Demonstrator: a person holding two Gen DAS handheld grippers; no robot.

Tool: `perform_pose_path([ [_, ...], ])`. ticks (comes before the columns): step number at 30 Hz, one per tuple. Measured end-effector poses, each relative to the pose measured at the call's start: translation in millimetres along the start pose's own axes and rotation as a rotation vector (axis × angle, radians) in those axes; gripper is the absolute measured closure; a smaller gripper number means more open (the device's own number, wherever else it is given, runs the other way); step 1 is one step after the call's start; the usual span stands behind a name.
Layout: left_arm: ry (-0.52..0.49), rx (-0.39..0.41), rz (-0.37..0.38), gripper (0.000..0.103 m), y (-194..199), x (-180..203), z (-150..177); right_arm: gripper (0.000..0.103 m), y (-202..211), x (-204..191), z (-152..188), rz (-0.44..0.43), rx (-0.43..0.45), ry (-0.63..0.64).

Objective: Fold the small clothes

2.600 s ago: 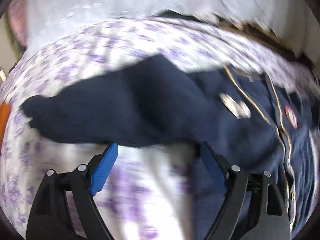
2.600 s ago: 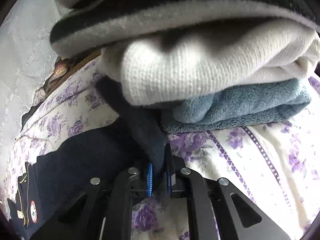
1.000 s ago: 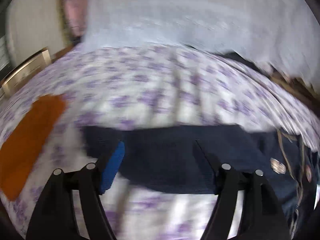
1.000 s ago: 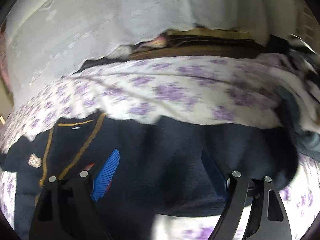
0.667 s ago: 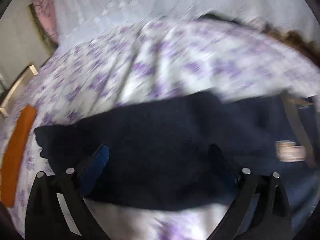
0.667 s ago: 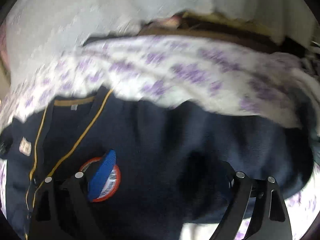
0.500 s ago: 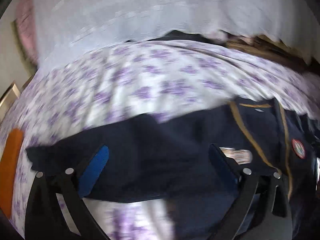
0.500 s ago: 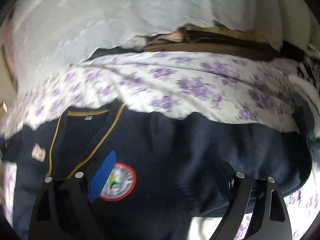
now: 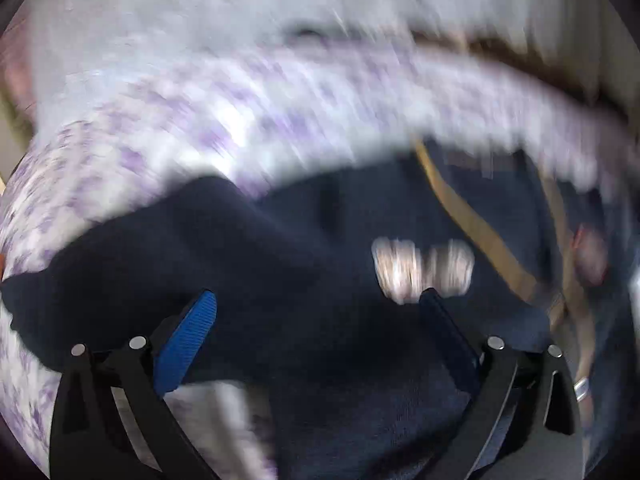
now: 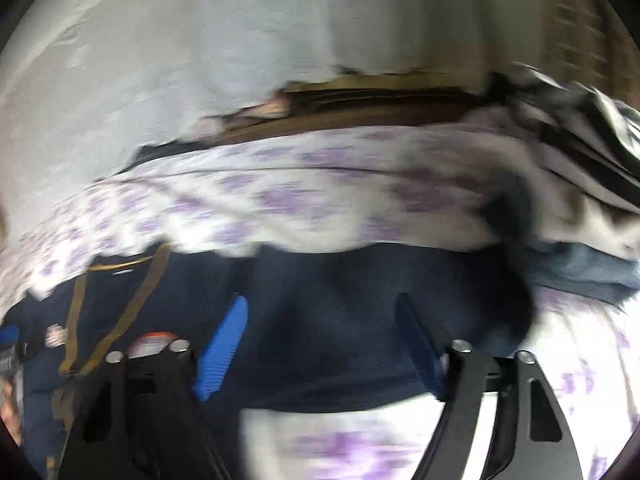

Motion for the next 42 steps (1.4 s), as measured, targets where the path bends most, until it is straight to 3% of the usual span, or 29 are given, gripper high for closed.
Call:
perform_pose_path([
  [1,-0.004,0.036,-0.028,0.004,1.4,1.8,-0.3,0.038,-8.3,15.7,2.2,-0.015,-0.037,-0.065],
  [2,-0.011,0.046,-0.037,0.004,6.0,1.6,-1.5,0.049,-18.5,34.5,7.4,-0.05,-0.08,-0.156],
  [3,-0.021,0.046,-0.043,0.004,6.6,1.3,-1.4,0.068,-21.2,48.6,8.8,-0.068,-0.075,-0.217],
  [5,-0.002,0.035,-0.025,0.004,3.8,-2.4,0.1,0.082,-9.6,75.8,4.9,-0.039,-0.021,-0.31],
  [9,0.025,0.024,0.002,0.004,1.5,-4.5,0.2,0.066,29.2,102.9,-6.6,0.052,0.104,-0.307],
  [13,0.021,0.027,-0.005,0.004,1.8,-2.7,1.2,0.065,26.4,123.2,1.9,0.068,0.078,-0.348],
  [16,0.02,0.028,-0.007,0.004,1.3,-1.8,0.8,0.066,36.3,127.1,-0.6,0.065,0.12,-0.359],
  [18,0.02,0.028,-0.006,0.004,1.2,-2.1,0.8,0.054,47.3,136.5,-6.6,0.186,0.154,-0.334],
  [20,0.021,0.027,-0.006,0.004,1.3,-1.9,1.2,0.049,42.1,152.5,-0.2,0.234,0.119,-0.362],
  [22,0.02,0.028,-0.007,0.004,1.2,-2.1,1.1,0.049,38.5,159.1,4.4,0.166,0.12,-0.424],
  [25,0.021,0.028,-0.006,0.004,1.2,-2.2,1.2,0.049,42.7,146.5,-3.1,0.167,0.139,-0.35],
  [29,0.02,0.028,-0.007,0.004,1.3,-2.0,1.4,0.049,32.6,127.5,-4.9,0.192,0.098,-0.233],
  [34,0.021,0.028,-0.007,0.004,1.3,-2.0,1.4,0.049,14.9,134.2,-11.1,0.254,0.046,-0.206],
  [35,0.021,0.028,-0.008,0.004,1.2,-2.1,1.2,0.052,6.5,140.3,-9.1,0.234,0.021,-0.242],
  [36,0.02,0.028,-0.008,0.004,1.2,-2.2,1.2,0.062,3.7,146.8,-6.6,0.21,0.016,-0.285],
  [38,0.02,0.028,-0.008,0.004,1.2,-2.1,1.2,0.067,4.2,156.2,-5.6,0.147,0.037,-0.356],
  [40,0.02,0.028,-0.009,0.004,1.3,-2.1,1.2,0.078,7.2,156.9,-3.4,0.128,0.048,-0.362],
  [41,0.02,0.028,-0.009,0.004,1.4,-1.9,1.3,0.091,9.8,154.5,-2.7,0.124,0.051,-0.349],
  [42,0.02,0.028,-0.008,0.004,1.3,-2.1,1.0,0.093,13.2,152.3,-2.8,0.135,0.058,-0.33],
])
Point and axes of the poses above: each gripper's, at about its wrist camera, not at the fingertips, and y roughly against the way its jaws point, x to its right, z to its underside, the point moved 8 cm from there along -y, roughly the way its jaws point, and after that the axes turned 11 degrees about -z, right-handed, at the moved point
